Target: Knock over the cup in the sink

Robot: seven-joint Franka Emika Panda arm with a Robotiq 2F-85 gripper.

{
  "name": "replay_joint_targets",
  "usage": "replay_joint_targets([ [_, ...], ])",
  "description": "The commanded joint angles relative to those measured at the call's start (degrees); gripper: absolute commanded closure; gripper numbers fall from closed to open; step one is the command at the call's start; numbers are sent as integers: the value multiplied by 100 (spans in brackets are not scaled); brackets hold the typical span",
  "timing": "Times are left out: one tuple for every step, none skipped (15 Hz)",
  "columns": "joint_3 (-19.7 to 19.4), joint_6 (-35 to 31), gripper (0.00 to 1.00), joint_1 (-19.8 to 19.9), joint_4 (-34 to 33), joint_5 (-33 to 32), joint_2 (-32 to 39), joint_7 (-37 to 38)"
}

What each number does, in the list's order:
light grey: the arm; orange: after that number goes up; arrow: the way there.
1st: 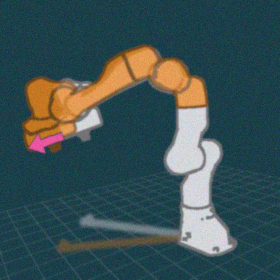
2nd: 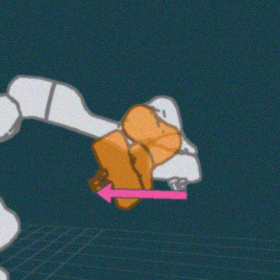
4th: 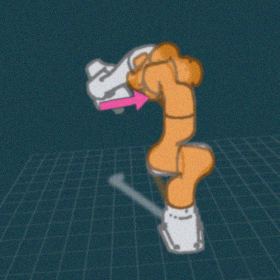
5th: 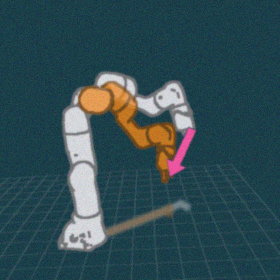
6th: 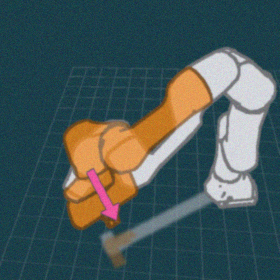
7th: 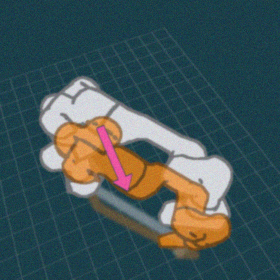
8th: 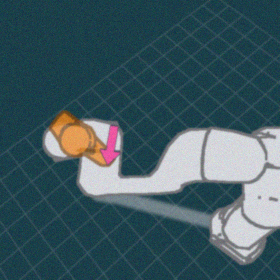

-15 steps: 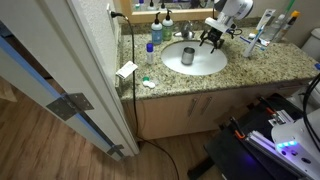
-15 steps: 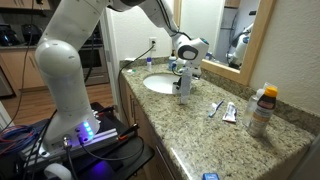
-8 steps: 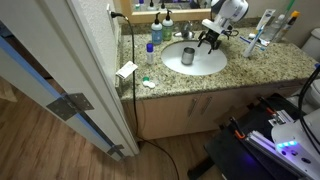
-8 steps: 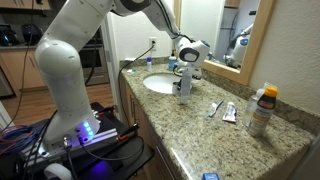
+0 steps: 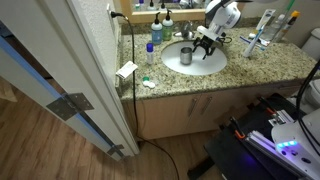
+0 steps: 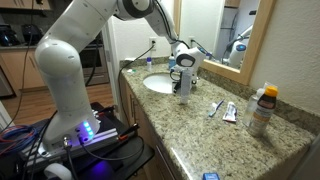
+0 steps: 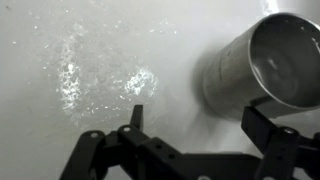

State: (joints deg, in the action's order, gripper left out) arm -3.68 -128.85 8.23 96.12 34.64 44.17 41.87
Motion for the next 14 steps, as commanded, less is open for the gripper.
replay_joint_targets([
  [470,-18,0,339,85,644,-125,-1034],
  [528,-70,0,367,134,870,-159,-1365],
  [530,48,0,397,139,1041,-188,-1585],
  [464,240,0,395,149,1122,-217,-1680],
  [330,295,0,358,269,1083,-325,-1773],
  [246,323,0,360,375,1051,-422,-1908],
  [137,321,0,363,503,965,-546,-2002],
  [17,265,0,348,645,907,-685,-2047],
  [-168,218,0,295,818,736,-857,-2032],
  [-338,206,0,246,976,513,-1027,-2023],
  [-478,145,0,242,1177,315,-1253,-2047],
  [-599,130,0,241,1316,91,-1440,-2013],
  [-674,194,0,275,1506,-134,-1717,-2097],
  [-662,310,0,379,1628,-228,-1970,-2285],
])
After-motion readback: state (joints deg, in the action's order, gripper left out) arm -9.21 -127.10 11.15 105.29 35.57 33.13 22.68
